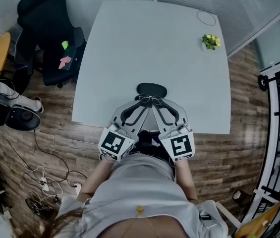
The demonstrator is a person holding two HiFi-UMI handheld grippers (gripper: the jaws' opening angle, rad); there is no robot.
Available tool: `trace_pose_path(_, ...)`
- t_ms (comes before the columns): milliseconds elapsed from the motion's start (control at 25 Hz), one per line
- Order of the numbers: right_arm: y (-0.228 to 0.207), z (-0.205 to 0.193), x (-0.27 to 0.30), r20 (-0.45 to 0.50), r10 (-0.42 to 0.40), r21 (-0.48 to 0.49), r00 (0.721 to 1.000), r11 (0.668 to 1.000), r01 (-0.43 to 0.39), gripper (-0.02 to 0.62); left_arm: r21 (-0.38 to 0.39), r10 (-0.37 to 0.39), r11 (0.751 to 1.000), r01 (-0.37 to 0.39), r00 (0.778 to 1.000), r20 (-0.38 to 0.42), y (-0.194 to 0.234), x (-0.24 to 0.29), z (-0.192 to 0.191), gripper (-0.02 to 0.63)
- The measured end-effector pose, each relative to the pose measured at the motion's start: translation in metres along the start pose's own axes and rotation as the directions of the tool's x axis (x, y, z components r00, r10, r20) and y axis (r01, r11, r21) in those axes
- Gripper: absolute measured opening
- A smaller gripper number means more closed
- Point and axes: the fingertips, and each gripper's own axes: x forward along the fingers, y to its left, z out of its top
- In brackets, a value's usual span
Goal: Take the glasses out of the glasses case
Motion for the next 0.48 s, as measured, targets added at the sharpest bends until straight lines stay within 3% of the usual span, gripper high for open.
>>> trace_pose_path(240, -0.016, -0.019, 0.014, -0.037, 0.056, -0.028, 0.998, 0.998, -0.057, 0.092, -0.012, 0.041, 0.999, -0.041, 0.999, -0.01, 0.01, 0.02, -0.005, 0.1)
trace_pose_path(480, -0.018, -0.061, 0.037, -0.162, 0.147, -0.102, 0.976, 0.981, -0.164, 0.092, -0.007, 0.078, 0.997, -0.078, 0.996, -0.04, 0.021, 0.027, -0.012, 0.1)
